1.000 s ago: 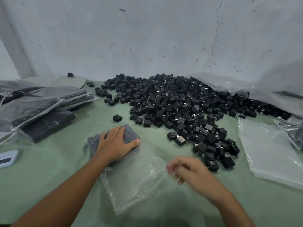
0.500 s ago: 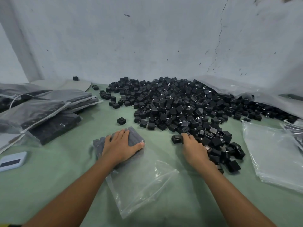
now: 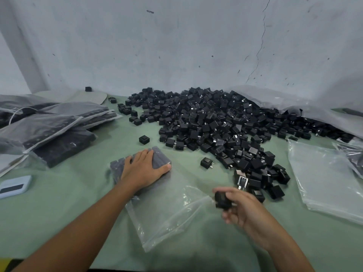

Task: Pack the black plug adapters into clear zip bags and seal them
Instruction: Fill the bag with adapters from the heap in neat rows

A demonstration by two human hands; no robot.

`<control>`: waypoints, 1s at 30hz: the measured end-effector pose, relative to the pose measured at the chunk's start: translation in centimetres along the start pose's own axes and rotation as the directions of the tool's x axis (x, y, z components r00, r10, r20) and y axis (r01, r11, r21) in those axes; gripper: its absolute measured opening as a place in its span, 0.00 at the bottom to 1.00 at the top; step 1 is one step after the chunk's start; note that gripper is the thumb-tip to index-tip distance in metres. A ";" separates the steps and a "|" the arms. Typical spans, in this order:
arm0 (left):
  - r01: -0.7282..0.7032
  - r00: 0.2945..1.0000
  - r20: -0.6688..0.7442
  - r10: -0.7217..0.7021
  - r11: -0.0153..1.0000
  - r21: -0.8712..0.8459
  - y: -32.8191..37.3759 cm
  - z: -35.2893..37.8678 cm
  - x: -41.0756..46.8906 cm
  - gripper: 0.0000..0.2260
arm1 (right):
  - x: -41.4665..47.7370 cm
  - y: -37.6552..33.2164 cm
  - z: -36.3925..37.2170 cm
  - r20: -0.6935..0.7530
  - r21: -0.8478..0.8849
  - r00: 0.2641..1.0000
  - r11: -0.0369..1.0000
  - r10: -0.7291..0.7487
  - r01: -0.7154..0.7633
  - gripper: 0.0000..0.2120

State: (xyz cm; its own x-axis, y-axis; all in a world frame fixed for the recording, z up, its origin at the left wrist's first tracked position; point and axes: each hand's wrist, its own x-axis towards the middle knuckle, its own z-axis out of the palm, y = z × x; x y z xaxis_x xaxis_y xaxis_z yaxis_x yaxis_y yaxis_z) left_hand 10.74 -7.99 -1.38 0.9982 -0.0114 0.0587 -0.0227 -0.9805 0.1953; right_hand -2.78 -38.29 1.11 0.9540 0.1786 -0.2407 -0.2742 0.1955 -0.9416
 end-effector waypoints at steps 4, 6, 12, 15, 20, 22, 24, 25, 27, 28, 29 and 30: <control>-0.001 1.000 0.012 0.001 1.000 0.007 0.0 0.0 -0.2 0.52 | -1.4 2.2 2.6 0.182 -0.186 0.971 0.975 0.154 -0.120 0.12; -0.002 1.000 0.015 0.002 1.000 0.013 0.0 0.0 -0.3 0.52 | -1.0 3.0 4.8 0.232 -0.161 0.959 0.978 0.165 -0.130 0.10; 0.000 1.000 0.021 0.000 1.000 0.022 0.1 -0.1 -0.2 0.51 | 3.1 4.1 11.0 0.190 0.458 0.973 0.865 0.129 -0.204 0.12; -0.006 1.000 0.011 0.006 1.000 0.018 0.1 -0.1 -0.4 0.50 | 5.2 3.4 13.1 0.063 0.569 0.995 0.817 0.073 -0.096 0.11; -0.002 1.000 0.005 0.002 1.000 0.007 0.2 -0.2 -0.6 0.49 | 8.0 5.1 13.4 -0.313 0.028 0.942 0.990 -0.119 0.135 0.17; -0.005 1.000 0.007 0.005 1.000 0.008 0.3 -0.4 -0.5 0.48 | 8.6 4.5 14.0 -0.270 -0.066 0.951 0.989 -0.148 0.135 0.12; -0.010 1.000 0.012 0.010 1.000 0.004 0.3 -0.6 -0.5 0.48 | 9.0 4.2 14.5 -0.266 -0.189 0.940 0.968 -0.214 0.167 0.16; -0.010 1.000 0.013 0.010 1.000 0.001 0.3 -0.6 -0.6 0.48 | 9.2 4.6 14.3 -0.290 -0.247 0.930 0.956 -0.227 0.157 0.15; -0.009 1.000 0.016 0.009 1.000 0.007 0.3 -0.6 -0.7 0.49 | 9.3 5.4 14.0 -0.352 -0.401 0.896 0.908 -0.272 0.119 0.09; -0.009 1.000 0.019 0.009 1.000 0.009 0.3 -0.6 -0.8 0.49 | 9.3 5.9 13.5 -0.342 -0.532 0.875 0.838 -0.342 0.119 0.07; -0.009 1.000 0.020 0.009 1.000 0.008 0.3 -0.6 -0.8 0.49 | 9.7 6.1 13.1 -0.317 -0.663 0.873 0.745 -0.371 0.076 0.07; -0.009 1.000 0.018 0.009 1.000 0.006 0.3 -0.5 -0.8 0.49 | 9.7 5.8 13.0 -0.323 -0.720 0.875 0.694 -0.360 0.020 0.08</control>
State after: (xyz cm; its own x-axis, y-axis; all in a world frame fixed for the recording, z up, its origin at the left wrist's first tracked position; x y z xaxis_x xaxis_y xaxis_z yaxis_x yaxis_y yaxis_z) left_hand 9.91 -8.18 -0.83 0.9988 -0.0238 0.0424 -0.0315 -0.9814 0.1894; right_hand 3.27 -22.86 -3.59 0.9728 -0.2258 0.0520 -0.0845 -0.5548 -0.8277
